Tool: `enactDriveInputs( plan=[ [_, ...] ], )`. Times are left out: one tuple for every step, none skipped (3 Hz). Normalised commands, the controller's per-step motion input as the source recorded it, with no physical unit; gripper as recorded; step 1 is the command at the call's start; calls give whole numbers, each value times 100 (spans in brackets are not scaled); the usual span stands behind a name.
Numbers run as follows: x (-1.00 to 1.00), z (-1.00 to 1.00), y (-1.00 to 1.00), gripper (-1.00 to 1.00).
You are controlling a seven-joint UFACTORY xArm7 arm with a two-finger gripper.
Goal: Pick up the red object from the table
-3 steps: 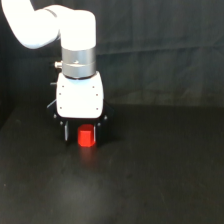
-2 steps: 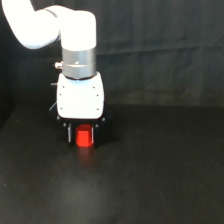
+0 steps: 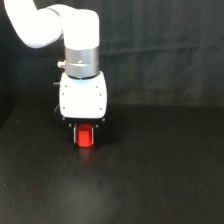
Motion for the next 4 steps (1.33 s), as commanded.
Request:
enactDriveInputs(
  plan=[
    [10,92,-26,-100],
    [10,93,-24,-100],
    [26,95,-10,-100],
    [26,100,-28,-100]
  ],
)
